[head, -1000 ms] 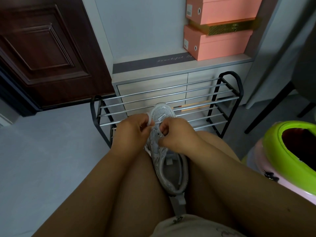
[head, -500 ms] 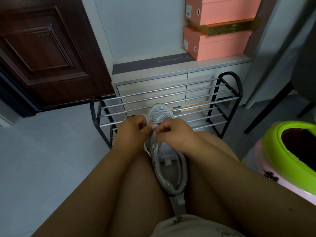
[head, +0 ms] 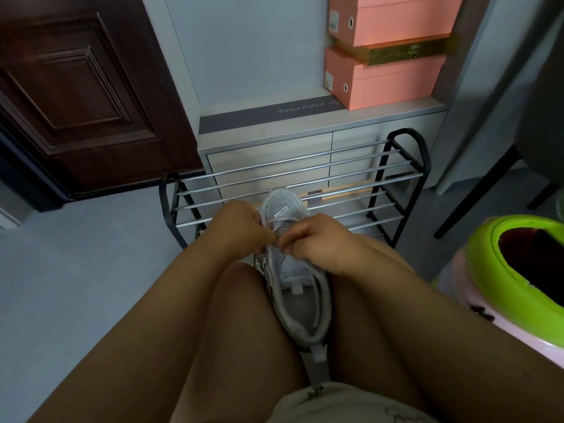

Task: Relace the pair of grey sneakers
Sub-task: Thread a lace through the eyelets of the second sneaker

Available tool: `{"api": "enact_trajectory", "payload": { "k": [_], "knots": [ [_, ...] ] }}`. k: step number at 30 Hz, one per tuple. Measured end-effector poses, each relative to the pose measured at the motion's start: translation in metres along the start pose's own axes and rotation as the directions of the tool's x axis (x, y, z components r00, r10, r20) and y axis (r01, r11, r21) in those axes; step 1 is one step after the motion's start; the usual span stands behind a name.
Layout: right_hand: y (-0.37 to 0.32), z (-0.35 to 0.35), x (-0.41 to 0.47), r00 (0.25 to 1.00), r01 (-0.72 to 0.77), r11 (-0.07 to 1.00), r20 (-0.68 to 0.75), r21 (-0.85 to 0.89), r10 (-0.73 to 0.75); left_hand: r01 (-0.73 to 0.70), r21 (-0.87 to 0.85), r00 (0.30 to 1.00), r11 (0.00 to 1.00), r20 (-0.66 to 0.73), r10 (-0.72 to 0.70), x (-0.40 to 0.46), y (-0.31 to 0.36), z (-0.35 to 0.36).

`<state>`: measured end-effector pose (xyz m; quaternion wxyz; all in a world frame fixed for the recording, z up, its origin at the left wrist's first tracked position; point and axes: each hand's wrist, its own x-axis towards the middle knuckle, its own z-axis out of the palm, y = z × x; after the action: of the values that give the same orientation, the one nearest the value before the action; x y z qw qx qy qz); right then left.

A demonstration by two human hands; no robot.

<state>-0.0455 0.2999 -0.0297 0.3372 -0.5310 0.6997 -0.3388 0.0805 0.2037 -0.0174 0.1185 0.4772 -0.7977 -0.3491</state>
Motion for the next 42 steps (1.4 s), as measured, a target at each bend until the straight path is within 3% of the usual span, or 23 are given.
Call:
{"api": "enact_trajectory", "payload": {
  "k": [4, 11, 16, 21, 24, 26, 28, 30, 32, 38, 42],
  "knots": [
    [0.003, 0.004, 0.001, 0.983, 0.034, 0.979, -0.171, -0.201, -0.069, 0.0, -0.003, 0.999, 1.0, 0.037, 0.0, -0.001, 0.001, -0.002],
    [-0.005, 0.015, 0.009, 0.943, 0.013, 0.808, -0.262, -0.589, -0.206, -0.042, 0.021, 0.997, 0.999, 0.067, 0.041, -0.001, 0.003, -0.003],
    [-0.01, 0.017, 0.02, 0.974, 0.0, 0.729, -0.164, -0.684, -0.154, -0.045, 0.009, 0.997, 0.999, 0.067, 0.045, -0.002, 0.001, -0.003],
    [-0.012, 0.001, 0.011, 0.988, 0.101, 0.73, -0.021, -0.676, -0.156, -0.047, 0.022, 0.999, 0.999, 0.007, 0.047, -0.006, 0.005, 0.003],
    [-0.012, -0.02, -0.004, 0.971, 0.224, 0.791, 0.205, -0.57, -0.126, -0.025, -0.027, 0.998, 0.999, -0.054, 0.023, -0.007, 0.002, 0.006],
    [-0.014, -0.036, -0.015, 0.919, 0.26, 0.899, 0.376, -0.352, -0.119, -0.01, -0.089, 0.997, 0.996, -0.072, 0.004, -0.007, 0.0, 0.007],
    [-0.019, -0.046, -0.028, 0.809, 0.26, 0.964, 0.559, -0.064, -0.181, -0.009, -0.118, 0.998, 0.993, -0.07, 0.0, -0.008, -0.001, 0.006],
    [-0.022, -0.053, -0.039, 0.678, 0.243, 0.954, 0.672, 0.177, -0.298, -0.006, -0.152, 0.998, 0.988, -0.063, -0.004, -0.008, -0.003, 0.004],
    [-0.021, -0.056, -0.046, 0.655, 0.198, 0.916, 0.647, 0.35, -0.389, -0.005, -0.202, 0.998, 0.979, -0.068, -0.009, -0.007, -0.006, 0.004],
    [-0.014, -0.057, -0.034, 0.88, 0.248, 0.837, 0.247, 0.488, -0.405, -0.052, -0.258, 0.997, 0.965, -0.071, 0.035, -0.013, -0.007, 0.008],
    [-0.011, -0.049, -0.031, 0.915, 0.228, 0.794, 0.156, 0.563, -0.373, -0.151, -0.204, 0.988, 0.967, -0.044, 0.145, -0.022, 0.001, 0.007]
  ]
}}
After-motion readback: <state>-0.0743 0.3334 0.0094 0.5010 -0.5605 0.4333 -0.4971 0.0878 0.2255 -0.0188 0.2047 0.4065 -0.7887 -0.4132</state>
